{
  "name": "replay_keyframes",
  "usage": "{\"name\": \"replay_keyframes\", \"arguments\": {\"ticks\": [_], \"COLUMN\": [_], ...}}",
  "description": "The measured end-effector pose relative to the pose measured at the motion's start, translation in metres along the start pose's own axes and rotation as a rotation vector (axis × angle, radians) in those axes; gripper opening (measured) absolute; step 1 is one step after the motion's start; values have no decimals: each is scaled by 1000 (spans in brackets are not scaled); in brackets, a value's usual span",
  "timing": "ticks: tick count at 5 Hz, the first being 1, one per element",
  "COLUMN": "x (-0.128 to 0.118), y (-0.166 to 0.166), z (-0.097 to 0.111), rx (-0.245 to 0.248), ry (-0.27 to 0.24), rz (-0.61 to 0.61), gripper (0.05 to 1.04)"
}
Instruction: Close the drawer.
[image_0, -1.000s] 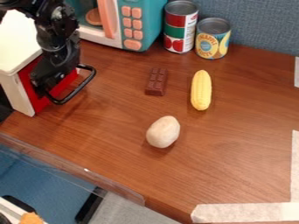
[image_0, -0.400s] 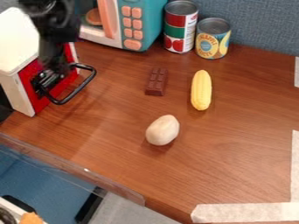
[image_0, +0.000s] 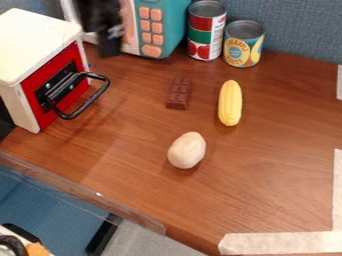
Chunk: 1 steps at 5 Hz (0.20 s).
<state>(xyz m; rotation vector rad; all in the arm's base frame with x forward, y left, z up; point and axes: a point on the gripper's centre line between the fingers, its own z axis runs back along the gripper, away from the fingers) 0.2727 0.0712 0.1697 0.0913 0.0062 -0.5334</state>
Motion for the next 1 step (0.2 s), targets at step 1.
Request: {"name": "replay_keyframes", "arguments": {"ticks": [1], "x": [24], "y": [-26], "z": [8], "rx": [-285], "ry": [13], "rz": [24], "gripper": [1001]}}
